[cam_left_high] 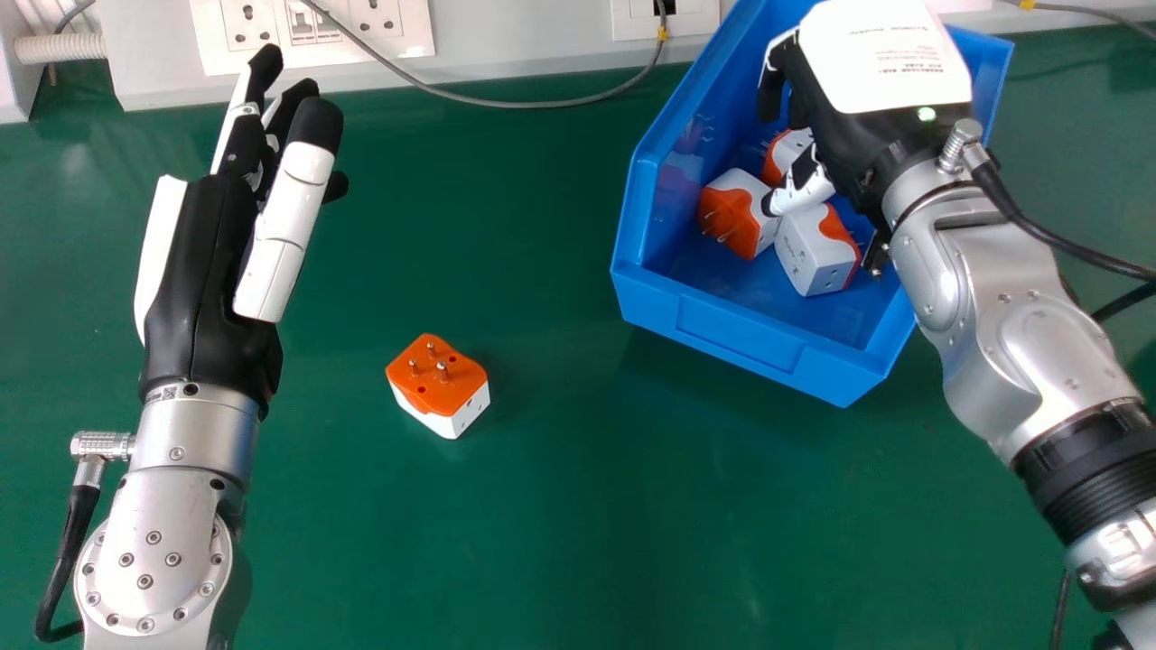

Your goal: Pick all objects and put in blue box

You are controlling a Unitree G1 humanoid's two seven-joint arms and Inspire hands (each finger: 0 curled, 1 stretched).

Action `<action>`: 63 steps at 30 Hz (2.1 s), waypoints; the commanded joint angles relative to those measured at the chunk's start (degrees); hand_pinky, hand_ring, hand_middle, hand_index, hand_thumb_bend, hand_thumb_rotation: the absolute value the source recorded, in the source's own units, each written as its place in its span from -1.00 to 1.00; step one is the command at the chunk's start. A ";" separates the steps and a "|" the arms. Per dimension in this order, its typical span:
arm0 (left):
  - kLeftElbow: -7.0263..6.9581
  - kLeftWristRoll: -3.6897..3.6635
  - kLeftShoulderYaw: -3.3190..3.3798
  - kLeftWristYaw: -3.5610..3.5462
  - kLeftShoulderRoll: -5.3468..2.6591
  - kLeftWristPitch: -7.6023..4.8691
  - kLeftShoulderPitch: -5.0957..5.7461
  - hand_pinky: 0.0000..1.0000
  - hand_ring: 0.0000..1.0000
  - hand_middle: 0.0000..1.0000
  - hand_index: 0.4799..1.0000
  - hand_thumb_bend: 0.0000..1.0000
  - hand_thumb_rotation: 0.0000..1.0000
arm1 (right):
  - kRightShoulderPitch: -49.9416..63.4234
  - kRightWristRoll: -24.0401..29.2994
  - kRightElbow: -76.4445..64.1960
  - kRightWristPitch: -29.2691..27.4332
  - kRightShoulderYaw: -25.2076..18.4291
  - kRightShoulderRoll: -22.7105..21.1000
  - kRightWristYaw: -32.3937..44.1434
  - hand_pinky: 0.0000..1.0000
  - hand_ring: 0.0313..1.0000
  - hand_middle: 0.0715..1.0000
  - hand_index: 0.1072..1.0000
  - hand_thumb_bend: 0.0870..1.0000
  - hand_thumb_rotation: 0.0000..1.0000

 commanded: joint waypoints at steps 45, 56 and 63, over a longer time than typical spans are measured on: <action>-1.99 0.53 1.23 -1.26 1.91 -0.91 2.65 0.73 0.93 0.94 1.00 0.37 0.90 | 49.05 3.47 -72.60 -1.22 -7.87 2.65 8.12 0.33 0.63 0.68 0.55 0.17 -0.98; -2.46 0.61 1.12 -1.39 1.70 -1.30 3.47 0.73 0.92 0.94 1.00 0.36 0.91 | 59.05 5.54 -72.28 -13.24 -5.28 2.92 5.96 0.30 0.60 0.64 0.47 0.17 -0.93; -1.93 0.76 0.66 -1.39 1.45 -2.16 3.73 0.73 0.92 0.94 1.00 0.36 0.91 | 57.25 3.13 -67.12 -17.89 -2.20 3.96 6.96 0.28 0.56 0.60 0.43 0.15 -0.97</action>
